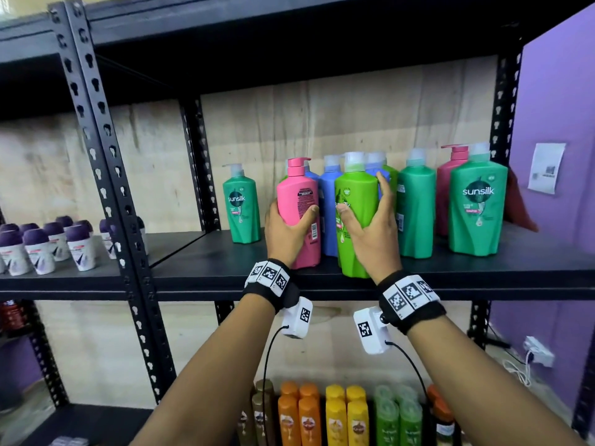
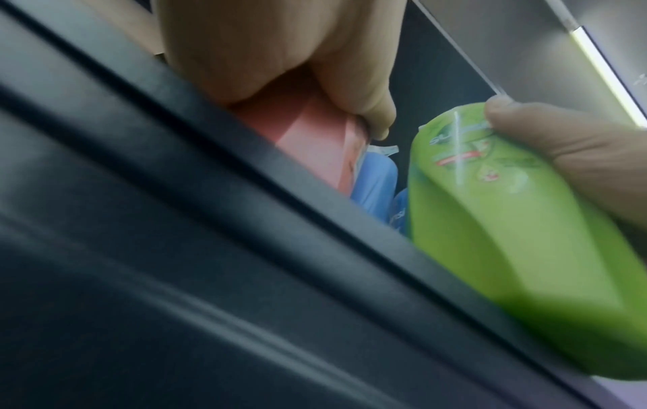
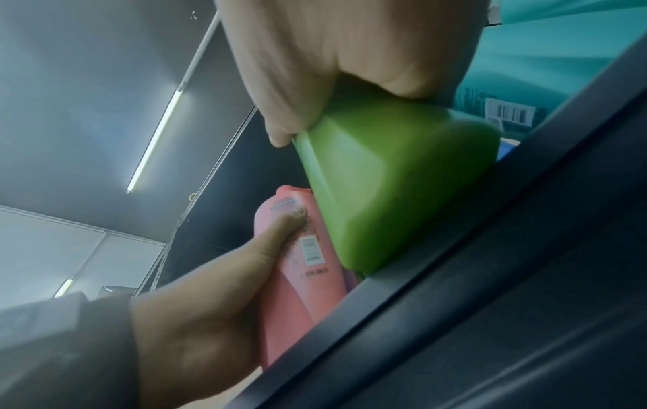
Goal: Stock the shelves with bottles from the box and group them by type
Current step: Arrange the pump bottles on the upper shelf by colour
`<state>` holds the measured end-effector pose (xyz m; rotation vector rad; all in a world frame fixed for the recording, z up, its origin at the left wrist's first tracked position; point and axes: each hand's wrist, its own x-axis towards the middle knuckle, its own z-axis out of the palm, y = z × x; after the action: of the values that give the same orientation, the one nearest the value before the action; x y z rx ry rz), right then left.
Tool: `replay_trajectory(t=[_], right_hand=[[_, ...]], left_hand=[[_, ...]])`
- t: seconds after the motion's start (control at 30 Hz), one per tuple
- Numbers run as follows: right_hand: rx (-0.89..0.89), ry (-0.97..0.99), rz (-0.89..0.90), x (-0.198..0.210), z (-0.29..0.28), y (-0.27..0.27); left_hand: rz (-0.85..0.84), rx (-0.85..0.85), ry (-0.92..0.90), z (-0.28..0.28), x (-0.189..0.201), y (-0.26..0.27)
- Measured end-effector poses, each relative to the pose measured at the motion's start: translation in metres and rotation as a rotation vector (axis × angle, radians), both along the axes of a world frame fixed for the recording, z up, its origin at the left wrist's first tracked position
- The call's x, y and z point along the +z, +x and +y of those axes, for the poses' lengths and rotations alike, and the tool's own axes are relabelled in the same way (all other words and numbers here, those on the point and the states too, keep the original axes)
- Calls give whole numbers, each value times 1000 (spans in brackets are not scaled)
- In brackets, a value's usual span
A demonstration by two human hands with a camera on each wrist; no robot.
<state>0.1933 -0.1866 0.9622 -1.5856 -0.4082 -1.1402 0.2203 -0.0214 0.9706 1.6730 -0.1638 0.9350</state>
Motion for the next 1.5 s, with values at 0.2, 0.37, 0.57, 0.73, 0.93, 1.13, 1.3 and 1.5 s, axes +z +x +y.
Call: replay_trajectory(t=[0.2,0.37,0.57,0.73,0.93,1.13,1.3,1.5], right_hand=[[4,3,6,0,1,0],[-2,-10,-2,0,1,-1],[20,-25,1,1,0,-3],[15,-13,-19,1,-4,-8],[-22,3,-39,1,-17,-19],[-57,38,-56,-1,-35,-23],[-19,1,-21,0,-48,-22],[83,-40,57,-1,-31,-14]], left_hand=[[42,-30,-27,4,-10,-2],[33,17,-16,6,-20,-9],[-9,149,41,3,-26,-25],[-192,289,172,-4,-19,-40],[-251,339,250,-18,-4,-42],[-187,460,249,-22,-11,-36],[-184,445,235,-19,-18,-32],[-145,323,115,-14,-27,-25]])
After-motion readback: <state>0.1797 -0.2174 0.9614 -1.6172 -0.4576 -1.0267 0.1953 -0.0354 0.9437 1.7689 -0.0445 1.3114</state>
